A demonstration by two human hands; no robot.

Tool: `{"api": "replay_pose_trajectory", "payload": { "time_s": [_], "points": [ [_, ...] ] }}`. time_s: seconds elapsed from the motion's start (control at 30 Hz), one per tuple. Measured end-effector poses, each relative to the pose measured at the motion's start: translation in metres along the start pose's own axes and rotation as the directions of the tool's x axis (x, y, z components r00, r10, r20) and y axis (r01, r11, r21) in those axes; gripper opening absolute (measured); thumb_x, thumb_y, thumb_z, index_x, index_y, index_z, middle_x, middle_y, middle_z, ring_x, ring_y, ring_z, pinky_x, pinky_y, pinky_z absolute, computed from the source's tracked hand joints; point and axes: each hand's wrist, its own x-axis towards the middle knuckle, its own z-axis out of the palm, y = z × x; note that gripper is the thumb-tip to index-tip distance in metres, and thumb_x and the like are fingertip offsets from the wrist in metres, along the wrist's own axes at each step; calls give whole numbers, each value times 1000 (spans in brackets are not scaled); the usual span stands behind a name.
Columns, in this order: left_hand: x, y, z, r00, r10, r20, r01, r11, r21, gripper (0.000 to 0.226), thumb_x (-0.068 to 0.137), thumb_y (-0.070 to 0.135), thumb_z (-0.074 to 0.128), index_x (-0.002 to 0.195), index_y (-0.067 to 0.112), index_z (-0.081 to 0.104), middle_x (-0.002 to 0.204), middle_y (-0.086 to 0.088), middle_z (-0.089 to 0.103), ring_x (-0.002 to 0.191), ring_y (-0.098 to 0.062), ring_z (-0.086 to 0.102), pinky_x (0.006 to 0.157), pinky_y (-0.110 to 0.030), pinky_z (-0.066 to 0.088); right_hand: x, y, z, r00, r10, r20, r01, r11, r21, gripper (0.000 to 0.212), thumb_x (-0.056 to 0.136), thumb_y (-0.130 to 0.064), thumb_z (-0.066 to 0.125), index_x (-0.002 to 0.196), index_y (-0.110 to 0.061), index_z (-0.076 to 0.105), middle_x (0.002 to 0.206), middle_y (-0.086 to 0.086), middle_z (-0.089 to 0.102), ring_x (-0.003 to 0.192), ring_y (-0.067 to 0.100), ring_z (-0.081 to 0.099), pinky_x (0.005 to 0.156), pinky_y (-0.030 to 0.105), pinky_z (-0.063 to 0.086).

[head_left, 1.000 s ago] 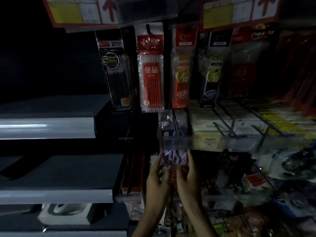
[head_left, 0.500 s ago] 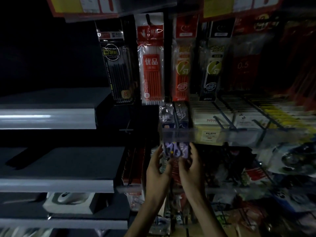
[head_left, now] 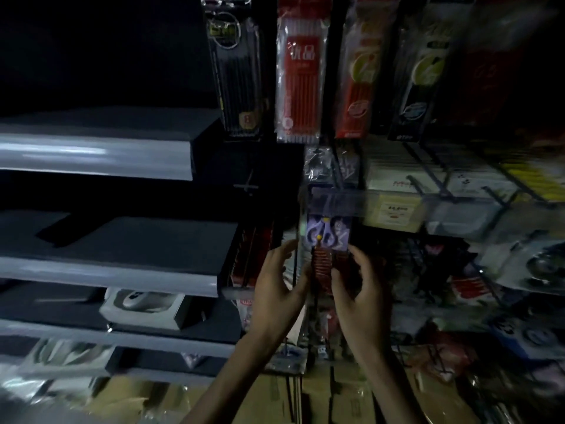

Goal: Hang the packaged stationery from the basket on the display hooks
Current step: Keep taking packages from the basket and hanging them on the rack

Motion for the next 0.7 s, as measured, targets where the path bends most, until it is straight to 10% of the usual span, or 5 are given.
{"api": "replay_pose_trajectory", "payload": {
  "time_s": [0.33, 0.7],
  "points": [
    [-88, -17, -94, 1000, -27, -11, 29, 948, 316, 36, 102, 39, 62, 138, 34, 60, 136, 19, 58, 124, -1, 58, 96, -29, 53, -65, -24, 9, 885, -59, 463, 91, 995, -48, 40, 97, -45, 64, 135, -35, 60, 127, -20, 58, 114, -13, 51, 91, 6, 41],
    [-230, -95, -193, 862, -407, -301, 504, 632, 588, 35, 99, 36, 65, 134, 32, 63, 130, 10, 66, 113, -19, 65, 79, -33, 57, -148, -44, 137, 408, -193, 892, 208, 971, 115, 36, 97, -51, 61, 129, -35, 62, 130, -23, 56, 121, -1, 54, 98, 29, 51]
  ]
}}
